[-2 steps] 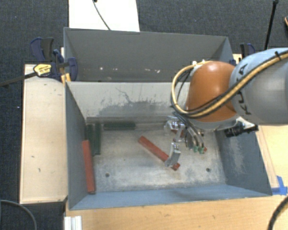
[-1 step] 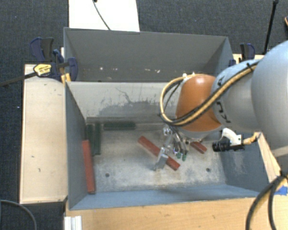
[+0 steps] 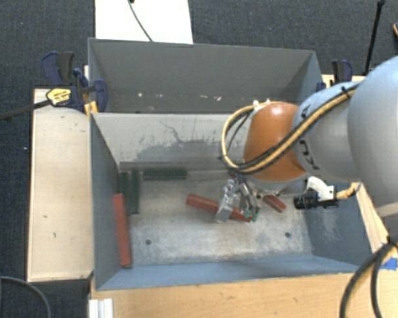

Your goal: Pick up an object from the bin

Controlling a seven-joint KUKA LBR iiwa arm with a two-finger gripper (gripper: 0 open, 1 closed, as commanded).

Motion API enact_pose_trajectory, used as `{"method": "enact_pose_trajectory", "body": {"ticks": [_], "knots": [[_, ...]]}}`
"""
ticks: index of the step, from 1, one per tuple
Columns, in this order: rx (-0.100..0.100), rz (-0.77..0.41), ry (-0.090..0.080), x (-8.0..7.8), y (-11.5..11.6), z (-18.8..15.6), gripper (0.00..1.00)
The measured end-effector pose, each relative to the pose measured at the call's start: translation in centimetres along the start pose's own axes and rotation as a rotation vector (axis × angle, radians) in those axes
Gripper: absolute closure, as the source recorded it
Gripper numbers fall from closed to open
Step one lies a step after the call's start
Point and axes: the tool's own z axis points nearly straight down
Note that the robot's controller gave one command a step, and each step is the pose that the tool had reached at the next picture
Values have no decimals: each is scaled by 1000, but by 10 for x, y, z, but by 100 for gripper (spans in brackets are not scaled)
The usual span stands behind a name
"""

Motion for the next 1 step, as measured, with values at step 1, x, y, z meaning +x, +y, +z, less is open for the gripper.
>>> {"method": "enact_pose_trajectory", "body": {"ticks": [1], "knots": [[-3,-17,-8,7,-12,-165,100]]}}
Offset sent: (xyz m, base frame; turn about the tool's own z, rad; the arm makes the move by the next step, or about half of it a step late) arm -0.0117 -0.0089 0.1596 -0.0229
